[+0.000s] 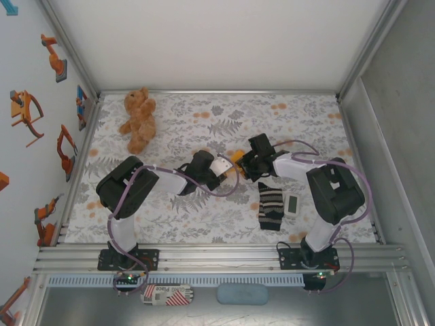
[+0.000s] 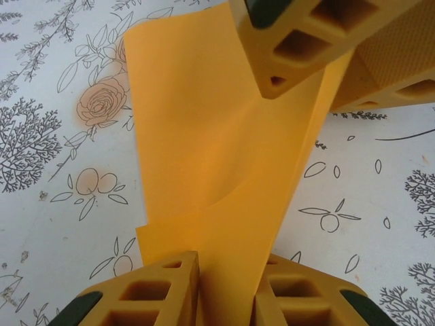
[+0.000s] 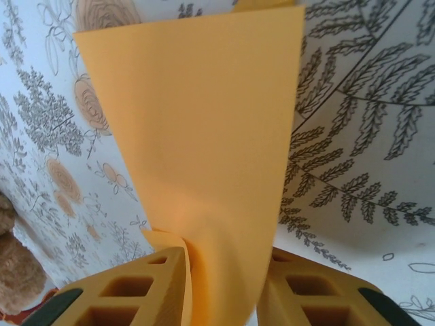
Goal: Fold a paper plane with a square sheet of paper (pick it up from the middle)
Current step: Fold the wing for the fifth time at the center of the table.
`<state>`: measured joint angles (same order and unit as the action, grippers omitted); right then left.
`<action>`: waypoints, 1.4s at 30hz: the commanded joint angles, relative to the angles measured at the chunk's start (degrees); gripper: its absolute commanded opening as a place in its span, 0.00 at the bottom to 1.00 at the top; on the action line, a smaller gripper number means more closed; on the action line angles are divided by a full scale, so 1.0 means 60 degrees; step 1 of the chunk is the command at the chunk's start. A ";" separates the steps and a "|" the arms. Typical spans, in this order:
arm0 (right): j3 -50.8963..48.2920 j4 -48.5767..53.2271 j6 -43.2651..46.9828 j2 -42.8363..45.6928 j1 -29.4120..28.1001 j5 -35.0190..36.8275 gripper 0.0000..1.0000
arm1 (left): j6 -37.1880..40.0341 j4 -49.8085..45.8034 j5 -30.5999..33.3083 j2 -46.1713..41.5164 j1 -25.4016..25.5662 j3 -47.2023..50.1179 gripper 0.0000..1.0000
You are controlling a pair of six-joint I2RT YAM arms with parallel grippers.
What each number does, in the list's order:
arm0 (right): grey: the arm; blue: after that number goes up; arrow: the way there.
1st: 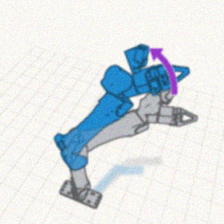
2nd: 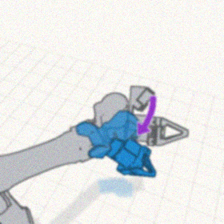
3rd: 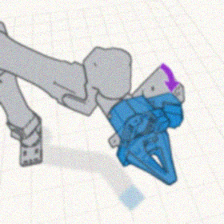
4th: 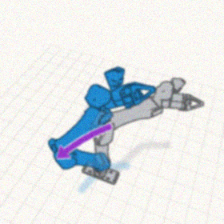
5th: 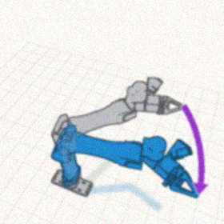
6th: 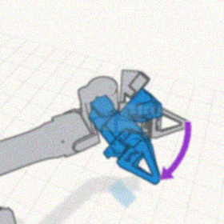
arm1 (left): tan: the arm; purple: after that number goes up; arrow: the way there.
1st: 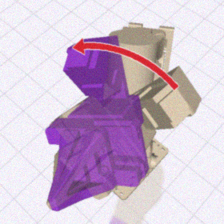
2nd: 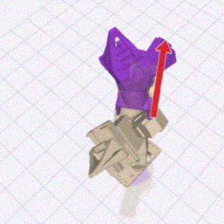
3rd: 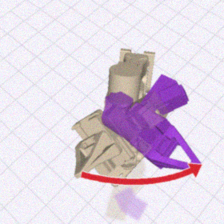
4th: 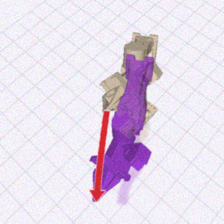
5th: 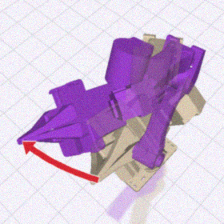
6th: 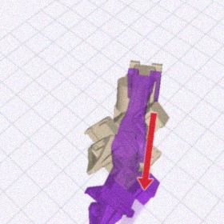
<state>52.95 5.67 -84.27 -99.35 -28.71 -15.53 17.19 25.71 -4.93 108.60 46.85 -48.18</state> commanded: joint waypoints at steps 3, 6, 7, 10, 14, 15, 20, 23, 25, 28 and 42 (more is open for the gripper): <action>0.0147 0.0044 -0.0149 -0.0228 -0.0064 0.0131 0.31 | 0.0335 0.0000 0.0120 -0.0204 0.0073 0.0230 0.23; 0.0206 0.0034 -0.0135 -0.0291 -0.0064 0.0084 0.30 | 0.0372 -0.0007 0.0113 -0.0227 0.0087 0.0240 0.23; 0.0212 0.0057 -0.0143 -0.0317 -0.0064 0.0078 0.33 | 0.0372 0.0005 0.0138 -0.0241 0.0087 0.0238 0.23; 0.0213 0.0023 -0.0146 -0.0332 -0.0064 0.0047 0.37 | 0.0372 0.0007 0.0170 -0.0204 0.0099 0.0253 0.24; 0.0228 -0.0021 -0.0137 -0.0373 -0.0066 -0.0005 0.37 | 0.0372 0.0008 0.0148 -0.0225 0.0116 0.0267 0.24; 0.0235 -0.0033 -0.0149 -0.0390 -0.0066 -0.0039 0.37 | 0.0378 0.0009 0.0167 -0.0225 0.0130 0.0267 0.24; 0.0257 -0.0330 -0.0154 -0.0336 -0.0021 -0.0103 0.44 | 0.0402 -0.0023 0.0239 -0.0204 0.0142 0.0281 0.24; 0.0139 -0.0444 -0.0154 -0.0125 0.0002 0.0099 0.45 | 0.0402 -0.0039 0.0250 -0.0201 0.0146 0.0282 0.24; 0.0031 -0.0640 -0.0169 0.0034 0.0011 0.0173 0.45 | 0.0401 -0.0052 0.0236 -0.0202 0.0146 0.0282 0.24; 0.0074 -0.0630 -0.0164 -0.0010 0.0009 0.0078 0.44 | 0.0401 -0.0020 0.0243 -0.0206 0.0146 0.0278 0.24; -0.0094 -0.0887 -0.0383 -0.0213 -0.0020 -0.0338 0.11 | 0.0269 -0.0579 -0.0114 -0.0888 0.0204 0.0135 0.34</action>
<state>52.93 0.91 -86.39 -100.68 -28.71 -17.52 18.63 24.21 -4.08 106.32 47.66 -47.46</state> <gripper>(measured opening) 0.119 0.340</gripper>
